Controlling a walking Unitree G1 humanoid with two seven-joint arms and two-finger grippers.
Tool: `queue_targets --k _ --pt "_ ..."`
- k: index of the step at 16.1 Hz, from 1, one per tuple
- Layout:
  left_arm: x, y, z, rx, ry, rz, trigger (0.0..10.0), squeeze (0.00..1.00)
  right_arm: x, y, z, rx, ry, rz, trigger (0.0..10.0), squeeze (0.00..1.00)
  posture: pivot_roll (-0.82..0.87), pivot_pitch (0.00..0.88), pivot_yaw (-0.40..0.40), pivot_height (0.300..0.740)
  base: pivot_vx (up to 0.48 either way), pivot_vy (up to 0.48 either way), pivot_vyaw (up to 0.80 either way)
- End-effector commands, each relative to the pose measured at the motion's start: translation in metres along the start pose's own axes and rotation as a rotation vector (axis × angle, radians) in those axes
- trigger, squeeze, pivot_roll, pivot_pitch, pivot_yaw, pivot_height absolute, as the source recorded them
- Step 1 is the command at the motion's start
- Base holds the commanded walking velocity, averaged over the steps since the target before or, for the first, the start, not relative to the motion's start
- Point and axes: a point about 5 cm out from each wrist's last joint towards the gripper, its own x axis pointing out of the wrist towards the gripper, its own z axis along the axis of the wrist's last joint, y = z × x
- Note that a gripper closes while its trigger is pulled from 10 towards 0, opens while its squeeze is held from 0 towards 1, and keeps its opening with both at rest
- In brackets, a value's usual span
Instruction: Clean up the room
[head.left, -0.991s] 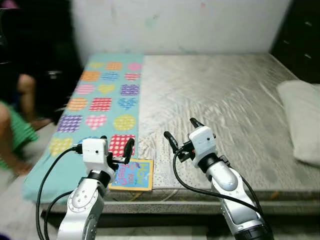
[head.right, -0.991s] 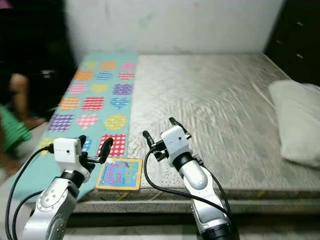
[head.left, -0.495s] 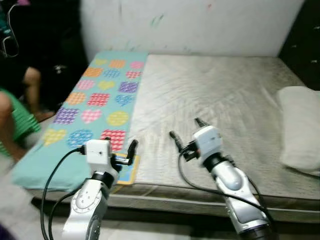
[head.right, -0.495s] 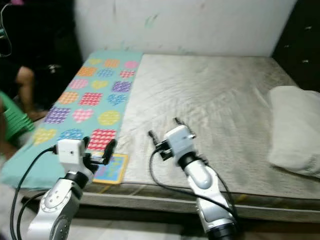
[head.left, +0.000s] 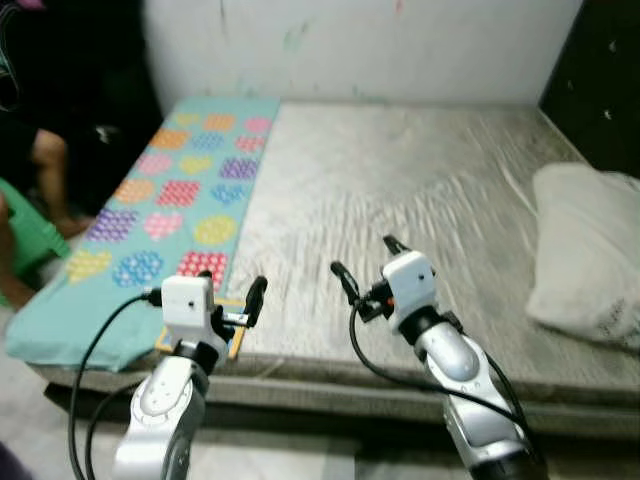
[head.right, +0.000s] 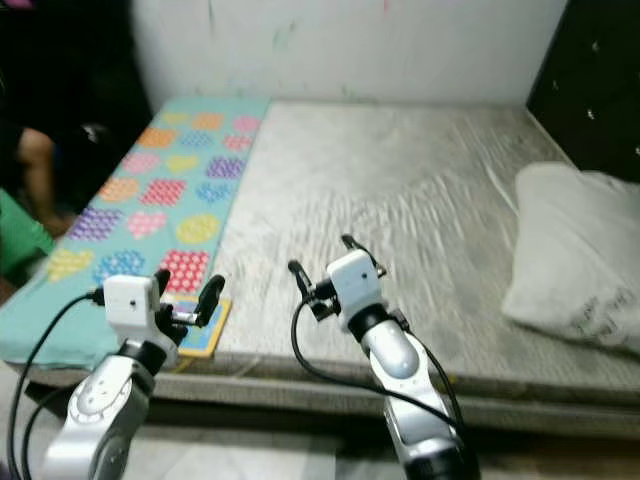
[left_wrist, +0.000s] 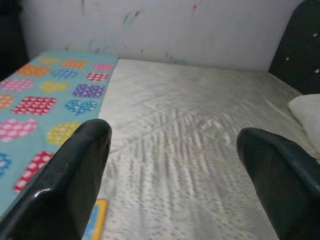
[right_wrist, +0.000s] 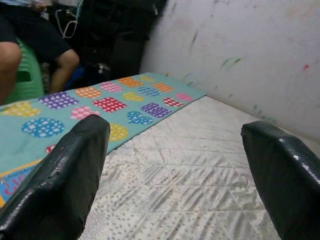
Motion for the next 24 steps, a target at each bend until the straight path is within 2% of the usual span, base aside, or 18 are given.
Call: queue_targets --k 1,11,14,18,24 --pt "-0.0001 -0.0010 0.0034 0.008 -0.014 -0.020 10.0 0.00 0.0018 0.0003 0.0043 0.001 -0.020 0.005 10.0 0.00 -0.17 0.000 0.008 0.740 0.000 0.000 0.00" --pt "0.0003 -0.0021 0.0043 0.002 -0.021 -0.035 10.0 0.00 0.0024 -0.0031 0.0033 0.013 -0.009 -0.014 10.0 0.00 -0.17 0.001 0.006 0.740 0.413 0.000 0.00" --pt "0.0009 0.0011 0.0015 0.001 0.000 -0.001 10.0 0.00 0.0023 -0.0047 0.0035 -0.006 -0.011 -0.028 10.0 0.00 -0.17 0.001 0.007 0.740 0.000 0.000 0.00" --pt "0.0007 0.0015 0.0013 0.008 0.005 0.005 10.0 0.00 0.0020 -0.0076 0.0014 0.016 0.004 -0.048 10.0 0.00 -0.17 0.002 0.007 0.740 0.000 0.000 0.00" --pt "0.0001 0.0014 0.0009 0.012 0.010 0.010 10.0 0.00 0.0014 -0.0067 0.0016 0.021 0.003 -0.044 10.0 0.00 -0.17 0.009 0.006 0.740 0.000 0.000 -0.75"
